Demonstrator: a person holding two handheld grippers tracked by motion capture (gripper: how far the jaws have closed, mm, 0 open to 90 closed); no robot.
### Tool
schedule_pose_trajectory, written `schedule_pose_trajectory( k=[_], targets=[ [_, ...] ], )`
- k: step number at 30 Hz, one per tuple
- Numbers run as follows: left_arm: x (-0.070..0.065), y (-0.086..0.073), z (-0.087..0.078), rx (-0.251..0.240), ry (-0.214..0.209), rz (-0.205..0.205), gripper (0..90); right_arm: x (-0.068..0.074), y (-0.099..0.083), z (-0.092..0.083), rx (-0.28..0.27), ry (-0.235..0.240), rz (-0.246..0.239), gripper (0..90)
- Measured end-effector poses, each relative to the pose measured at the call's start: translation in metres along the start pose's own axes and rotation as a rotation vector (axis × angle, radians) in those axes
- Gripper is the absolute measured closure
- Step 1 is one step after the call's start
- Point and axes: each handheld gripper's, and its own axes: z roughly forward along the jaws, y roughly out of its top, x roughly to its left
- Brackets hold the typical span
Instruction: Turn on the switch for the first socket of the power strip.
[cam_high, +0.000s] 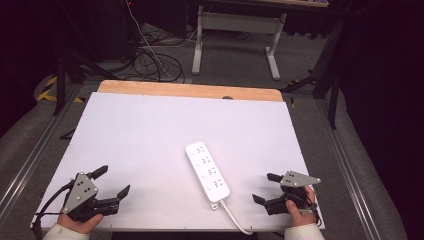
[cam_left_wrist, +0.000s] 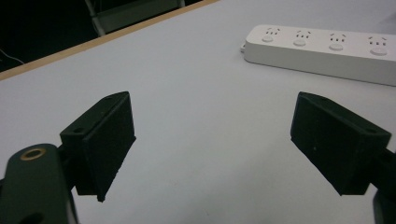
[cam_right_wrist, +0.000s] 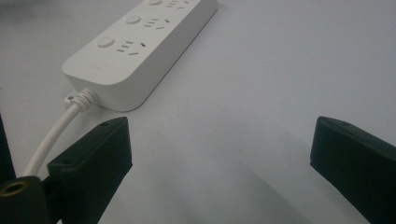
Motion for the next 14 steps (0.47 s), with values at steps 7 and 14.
schedule_pose_trajectory(
  k=[7, 14],
  targets=[
    [0.0001, -0.0001, 0.0006, 0.005, -0.002, 0.003, 14.6, -0.0015, 0.0030, -0.0045, -0.034, -0.042, 0.041, 6.1],
    [0.0009, -0.0009, 0.0005, 0.001, 0.010, 0.019, 14.6, 0.0006, 0.0043, -0.0047, -0.032, -0.055, 0.015, 6.1]
  ],
)
